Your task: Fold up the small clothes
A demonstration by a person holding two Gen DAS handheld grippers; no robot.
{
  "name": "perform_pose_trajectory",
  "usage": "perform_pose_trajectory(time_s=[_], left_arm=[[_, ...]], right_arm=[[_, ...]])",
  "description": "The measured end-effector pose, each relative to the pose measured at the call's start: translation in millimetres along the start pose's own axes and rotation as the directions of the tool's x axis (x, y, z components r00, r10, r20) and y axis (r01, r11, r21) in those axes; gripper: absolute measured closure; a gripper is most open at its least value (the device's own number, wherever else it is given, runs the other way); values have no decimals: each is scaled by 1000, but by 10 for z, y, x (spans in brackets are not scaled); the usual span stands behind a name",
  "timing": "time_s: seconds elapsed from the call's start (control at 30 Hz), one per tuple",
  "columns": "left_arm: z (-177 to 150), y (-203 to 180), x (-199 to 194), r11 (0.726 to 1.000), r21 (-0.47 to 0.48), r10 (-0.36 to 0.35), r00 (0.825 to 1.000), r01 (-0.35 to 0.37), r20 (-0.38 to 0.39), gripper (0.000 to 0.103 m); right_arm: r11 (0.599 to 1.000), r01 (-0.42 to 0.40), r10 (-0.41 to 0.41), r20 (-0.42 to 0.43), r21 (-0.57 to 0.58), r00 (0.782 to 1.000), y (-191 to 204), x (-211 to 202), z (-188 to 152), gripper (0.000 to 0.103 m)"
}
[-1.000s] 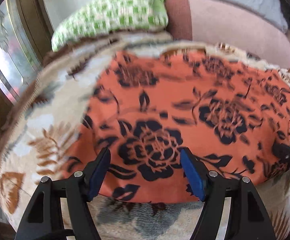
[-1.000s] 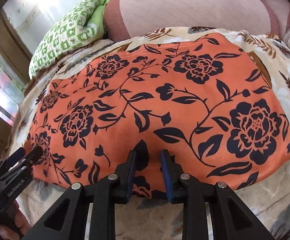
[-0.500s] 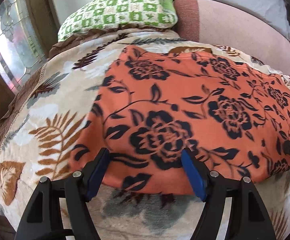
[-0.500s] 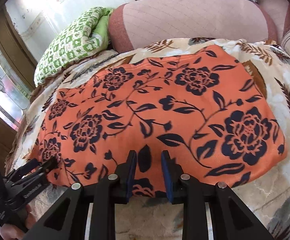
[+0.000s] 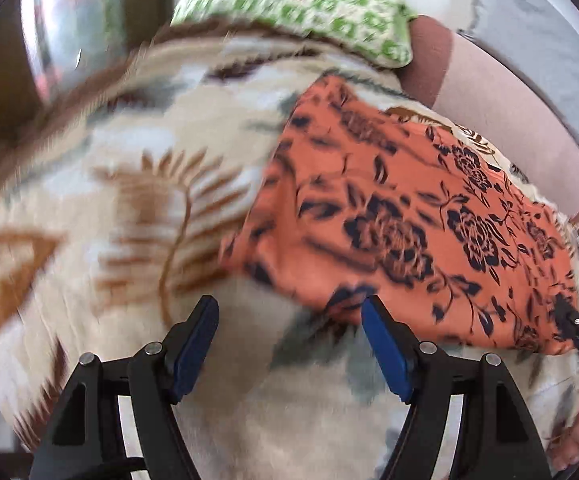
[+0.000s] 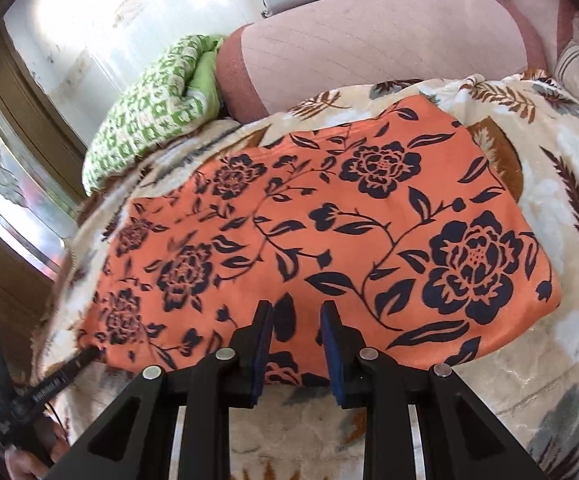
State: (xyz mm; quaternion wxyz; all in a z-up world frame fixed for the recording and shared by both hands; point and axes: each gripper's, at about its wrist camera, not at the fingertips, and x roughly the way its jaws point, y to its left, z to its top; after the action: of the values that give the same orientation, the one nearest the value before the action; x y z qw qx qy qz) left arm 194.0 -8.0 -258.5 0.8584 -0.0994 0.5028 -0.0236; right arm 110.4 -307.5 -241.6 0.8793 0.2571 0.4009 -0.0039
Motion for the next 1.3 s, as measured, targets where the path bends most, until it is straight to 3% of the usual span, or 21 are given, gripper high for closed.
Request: perform_pose_trajectory(time_s=[0.13,0.27,0.4,0.5,0.6,0.67,0.73,0.77,0.8,0.83,0.87,0.93,1.0,1.07,1.17,1.23,1.3], left_arm=[[-68,-1,-10,993,-61,-98,995,97,-5,28],[-31,-69,106,963,-139,-237,971,231,-29,28],[32,-191,215,946,-162,-283,959,280,0,29],[114,-239,302,915,-199,-358,934,352,6,29],[174,-187,372,891,-253,-384,923,377,25,35],[200,-149,393,874,-285,-401,915,395,38,41],[222,-155,393,867,-294,-407,912,403,53,46],[219,-160,387,867,-292,-405,913,403,55,46],[229,-176,400,870,-287,-402,914,400,55,46],[236,-206,408,877,-278,-394,918,392,53,45],[242,-214,425,881,-274,-388,920,386,51,43],[251,-212,461,873,-289,-397,916,394,49,40],[245,-169,480,859,-317,-407,912,403,57,40],[244,-153,489,855,-321,-412,909,408,62,40],[253,-144,484,855,-314,-412,908,412,71,41],[264,-145,480,858,-310,-405,911,410,82,52],[282,-150,466,867,-295,-391,915,401,94,69]], right_arm=[[999,-36,35,-23,-18,999,100,58,14,75],[997,-55,53,-32,-45,998,220,84,-32,75],[997,-54,53,-25,-58,998,240,81,-56,75],[997,-68,68,-2,-33,998,191,40,-23,75],[989,-138,139,-14,48,990,54,37,9,75],[954,-245,255,-35,170,966,-136,53,-6,75],[917,-302,321,-31,262,947,-327,17,-28,74],[901,-314,336,-25,301,941,-431,-17,-41,67],[887,-321,346,-20,332,938,-510,-44,-52,45],[866,-328,359,-14,377,933,-612,-69,-72,32],[837,-340,375,1,430,927,-717,-92,-96,26],[788,-347,381,39,508,924,-905,-137,-143,26],[789,-292,324,37,541,945,-1030,-144,-162,26],[759,-244,286,29,604,958,-1186,-82,-210,26],[704,-245,288,47,667,957,-1316,0,-250,27],[716,-234,253,68,657,965,-1322,8,-189,27],[720,-228,225,91,655,970,-1358,42,-137,28]])
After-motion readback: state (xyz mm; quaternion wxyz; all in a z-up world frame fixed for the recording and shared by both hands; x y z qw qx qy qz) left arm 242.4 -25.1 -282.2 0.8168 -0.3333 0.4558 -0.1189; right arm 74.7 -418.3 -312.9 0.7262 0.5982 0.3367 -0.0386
